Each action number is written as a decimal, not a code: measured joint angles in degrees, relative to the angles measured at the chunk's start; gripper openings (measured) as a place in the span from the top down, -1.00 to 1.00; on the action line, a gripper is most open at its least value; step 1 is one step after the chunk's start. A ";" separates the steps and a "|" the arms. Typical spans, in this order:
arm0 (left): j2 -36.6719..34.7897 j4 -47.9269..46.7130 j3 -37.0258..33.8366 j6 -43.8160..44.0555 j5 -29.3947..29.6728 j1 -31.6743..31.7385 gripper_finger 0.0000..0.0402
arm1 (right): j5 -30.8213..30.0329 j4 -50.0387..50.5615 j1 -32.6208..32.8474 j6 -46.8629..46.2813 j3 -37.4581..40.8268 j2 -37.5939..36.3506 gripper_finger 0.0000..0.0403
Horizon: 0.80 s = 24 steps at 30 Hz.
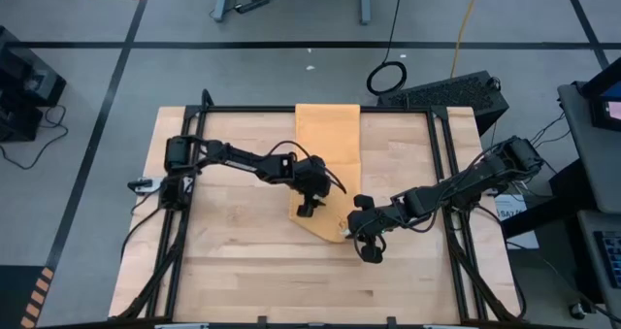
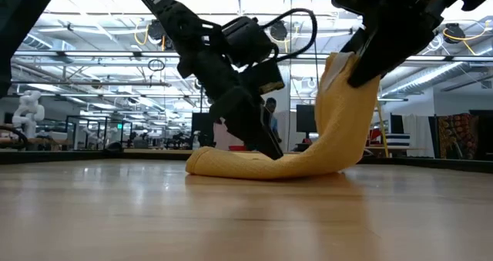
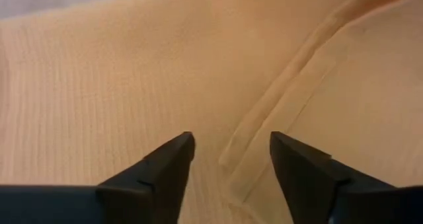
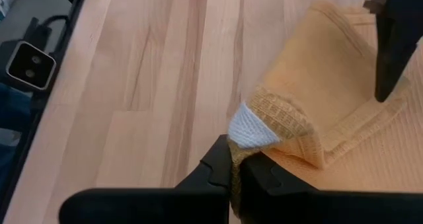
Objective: Roll towel into tight, uniform cylinder
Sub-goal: Roll the orange towel
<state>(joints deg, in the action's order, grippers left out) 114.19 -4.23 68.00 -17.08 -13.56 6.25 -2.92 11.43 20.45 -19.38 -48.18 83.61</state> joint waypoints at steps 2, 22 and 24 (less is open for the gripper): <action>-0.02 -0.71 -0.08 0.06 -0.49 0.55 -0.11 | -0.01 -0.15 0.00 -0.02 0.00 -0.02 1.00; 3.76 2.75 -0.03 -4.69 -5.54 -0.84 0.17 | -0.07 -0.01 0.00 0.17 0.00 -0.02 1.00; 3.76 2.58 0.11 -4.74 -5.19 -0.87 0.30 | -0.18 -0.03 0.00 0.15 0.00 -0.02 1.00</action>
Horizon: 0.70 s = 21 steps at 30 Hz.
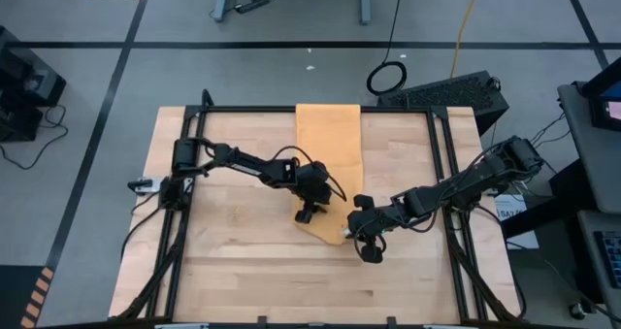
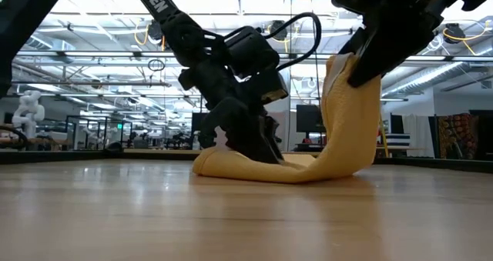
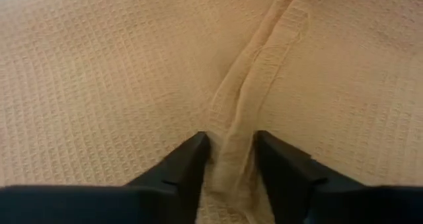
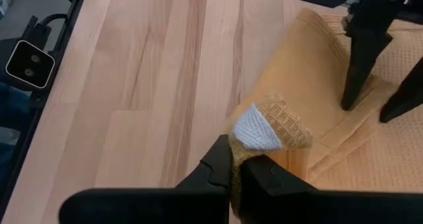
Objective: Roll towel into tight, uniform cylinder
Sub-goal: Roll the orange towel
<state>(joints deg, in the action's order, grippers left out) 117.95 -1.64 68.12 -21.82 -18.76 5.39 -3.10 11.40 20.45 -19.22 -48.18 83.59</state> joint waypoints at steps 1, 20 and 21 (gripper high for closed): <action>0.00 0.02 0.00 0.00 0.50 0.00 0.37 | -0.04 0.02 0.00 0.00 0.00 0.00 1.00; -8.55 -6.93 -0.01 3.30 1.07 -0.94 0.54 | -3.10 -3.64 -0.43 -3.61 0.02 0.00 1.00; -8.93 -6.80 0.09 3.50 1.07 -1.46 0.55 | -3.34 -3.93 -0.58 -3.91 0.02 0.00 1.00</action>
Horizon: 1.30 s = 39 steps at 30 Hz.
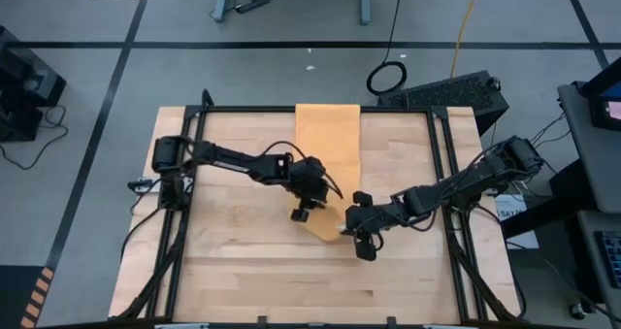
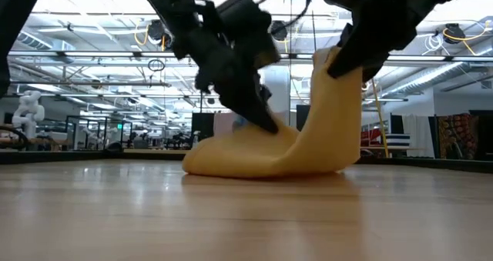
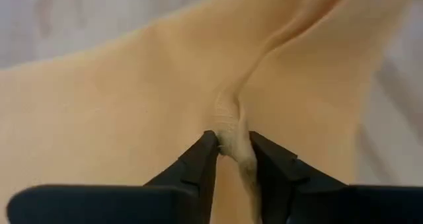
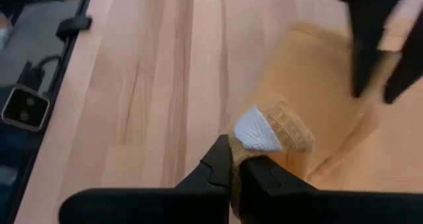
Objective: Roll towel into tight, uniform cylinder
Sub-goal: Roll the orange towel
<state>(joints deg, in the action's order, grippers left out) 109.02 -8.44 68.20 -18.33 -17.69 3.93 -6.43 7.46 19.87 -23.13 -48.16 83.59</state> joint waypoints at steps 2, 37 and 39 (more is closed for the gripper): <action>-0.36 -0.52 0.00 1.55 0.02 -1.01 0.61 | -0.09 0.21 -0.17 -0.44 0.02 0.00 1.00; -14.75 -23.00 -2.20 31.98 19.65 -29.19 0.96 | 8.03 1.63 1.30 1.81 0.00 0.00 1.00; -14.20 -22.44 -2.16 35.44 22.01 -30.57 0.91 | 8.02 1.71 1.27 -0.44 0.00 0.01 1.00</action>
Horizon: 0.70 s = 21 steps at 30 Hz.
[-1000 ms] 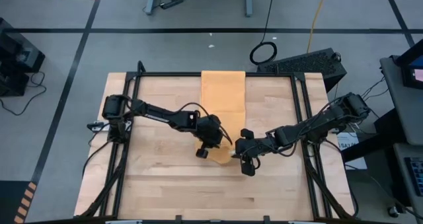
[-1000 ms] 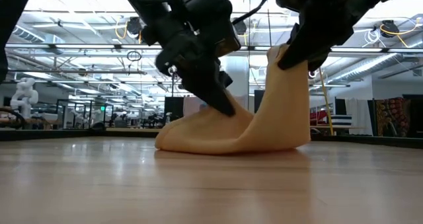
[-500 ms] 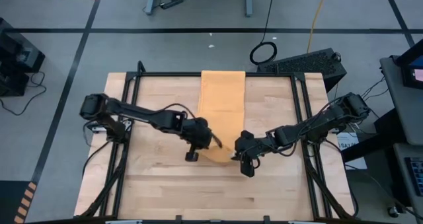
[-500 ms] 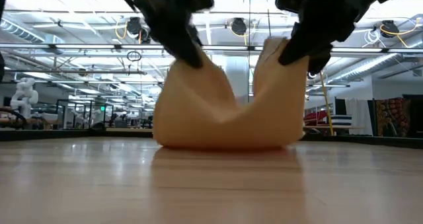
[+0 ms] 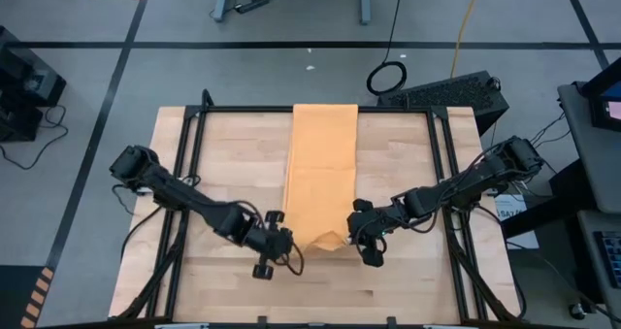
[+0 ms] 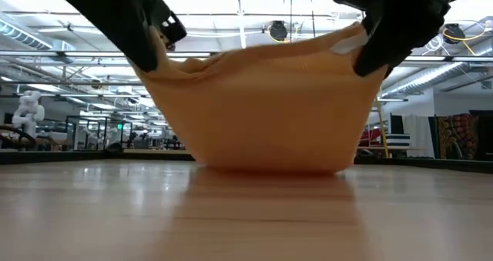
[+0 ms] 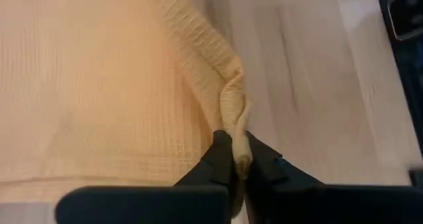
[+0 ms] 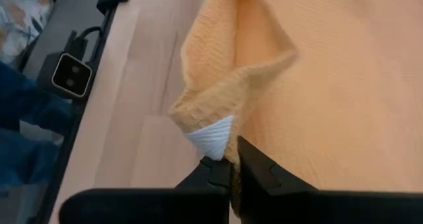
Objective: Roll towel into tight, uniform cylinder
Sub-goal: Roll the orange towel
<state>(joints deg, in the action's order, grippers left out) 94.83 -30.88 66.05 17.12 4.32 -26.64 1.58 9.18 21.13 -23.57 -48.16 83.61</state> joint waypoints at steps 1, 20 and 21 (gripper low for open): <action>0.34 0.04 0.04 1.73 0.86 -0.71 0.89 | 0.04 -0.19 0.02 -1.38 0.00 0.00 1.00; 2.30 -2.76 -0.07 16.01 9.29 -3.17 -0.09 | -0.02 -0.84 0.30 -0.78 0.00 -0.01 0.98; 2.30 -2.43 -0.07 15.78 9.30 -3.49 -0.11 | -0.02 -0.77 0.36 -0.58 0.00 -0.01 0.98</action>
<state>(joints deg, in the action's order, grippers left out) 97.12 -33.30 65.98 32.90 13.62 -30.13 1.56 8.40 21.50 -24.15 -48.16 83.60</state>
